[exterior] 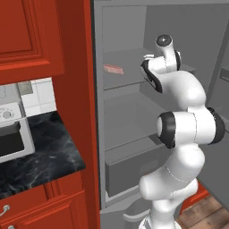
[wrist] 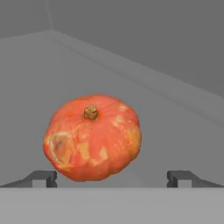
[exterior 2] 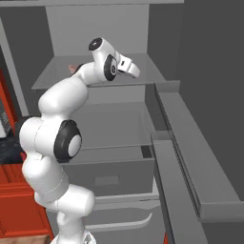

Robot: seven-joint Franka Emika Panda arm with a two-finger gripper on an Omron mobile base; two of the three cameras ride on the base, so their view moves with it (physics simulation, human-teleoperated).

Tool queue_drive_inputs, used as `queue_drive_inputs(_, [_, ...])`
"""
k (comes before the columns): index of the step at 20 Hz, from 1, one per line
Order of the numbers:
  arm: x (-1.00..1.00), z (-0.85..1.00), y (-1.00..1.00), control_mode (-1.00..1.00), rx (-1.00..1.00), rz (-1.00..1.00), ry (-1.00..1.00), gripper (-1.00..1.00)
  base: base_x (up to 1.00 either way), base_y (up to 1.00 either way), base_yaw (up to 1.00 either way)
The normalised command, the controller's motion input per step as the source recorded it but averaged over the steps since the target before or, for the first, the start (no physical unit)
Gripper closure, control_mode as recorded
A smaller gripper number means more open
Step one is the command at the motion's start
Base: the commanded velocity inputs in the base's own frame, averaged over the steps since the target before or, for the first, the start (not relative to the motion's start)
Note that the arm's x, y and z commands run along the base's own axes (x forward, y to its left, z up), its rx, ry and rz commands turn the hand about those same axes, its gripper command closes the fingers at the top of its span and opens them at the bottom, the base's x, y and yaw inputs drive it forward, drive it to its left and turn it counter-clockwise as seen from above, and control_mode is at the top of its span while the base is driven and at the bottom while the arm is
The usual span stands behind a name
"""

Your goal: Take the cheese, steak, and squash from the fridge and place them on the plate on the dining counter to create an appetizer plate.

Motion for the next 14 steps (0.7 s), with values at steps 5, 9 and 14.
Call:
queue_drive_inputs(5, [0.54, -0.13, 0.0, -1.0, 0.02, 0.0, 0.0, -1.0, 0.0, 0.0, 0.0])
queue_drive_inputs(9, [0.51, -0.08, 0.0, -1.0, 0.01, 0.0, 0.0, -1.0, 0.0, 0.0, 0.0])
queue_drive_inputs(14, [0.41, -0.03, 0.0, -1.0, 0.01, 0.0, 0.0, -1.0, 0.0, 0.0, 0.0])
